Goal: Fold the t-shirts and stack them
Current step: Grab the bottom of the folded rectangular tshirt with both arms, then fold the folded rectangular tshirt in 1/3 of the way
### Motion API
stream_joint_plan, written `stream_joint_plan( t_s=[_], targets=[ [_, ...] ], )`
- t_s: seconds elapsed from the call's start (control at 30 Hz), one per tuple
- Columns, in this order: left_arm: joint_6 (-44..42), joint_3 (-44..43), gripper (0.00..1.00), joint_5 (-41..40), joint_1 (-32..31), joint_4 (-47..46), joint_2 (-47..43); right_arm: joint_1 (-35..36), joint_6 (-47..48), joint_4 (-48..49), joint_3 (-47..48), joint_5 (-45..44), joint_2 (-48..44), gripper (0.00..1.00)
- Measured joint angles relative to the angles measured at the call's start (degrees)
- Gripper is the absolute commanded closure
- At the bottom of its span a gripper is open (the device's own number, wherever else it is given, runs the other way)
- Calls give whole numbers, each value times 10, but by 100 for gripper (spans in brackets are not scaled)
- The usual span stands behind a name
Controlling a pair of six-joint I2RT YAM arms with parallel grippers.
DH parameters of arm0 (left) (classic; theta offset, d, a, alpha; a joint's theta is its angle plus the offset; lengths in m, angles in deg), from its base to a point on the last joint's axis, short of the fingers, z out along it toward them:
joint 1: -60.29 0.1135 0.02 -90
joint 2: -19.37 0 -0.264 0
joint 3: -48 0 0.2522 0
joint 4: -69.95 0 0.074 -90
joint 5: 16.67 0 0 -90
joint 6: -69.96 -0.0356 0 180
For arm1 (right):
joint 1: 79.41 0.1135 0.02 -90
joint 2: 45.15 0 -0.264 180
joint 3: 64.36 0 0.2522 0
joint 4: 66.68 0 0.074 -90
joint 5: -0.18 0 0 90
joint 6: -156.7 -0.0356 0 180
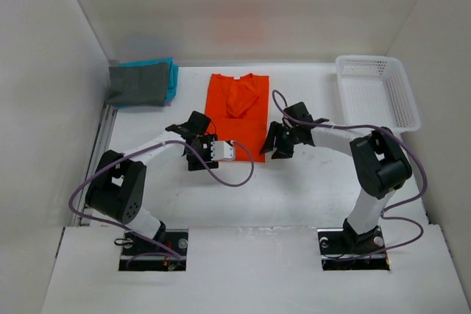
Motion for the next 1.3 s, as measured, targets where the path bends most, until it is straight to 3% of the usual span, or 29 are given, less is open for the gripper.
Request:
stream_joint_plan(
  t_s=[0.4,0.63,0.8,1.07,1.3],
  targets=[
    [-4,32,45,-41,-2,-108,17,5,-61,86,-51,4,-18,39],
    [-2,42,69,-54,-5,-143,23,6,-71,105,-80,3,-35,40],
    [5,42,77,-56,-9,-150,28,14,-79,107,-90,2,-42,46],
    [14,43,83,-56,-10,-151,29,31,-95,112,-89,9,-26,62],
    [27,45,92,-54,-10,-151,28,31,-105,130,-89,17,-7,97]
  ],
)
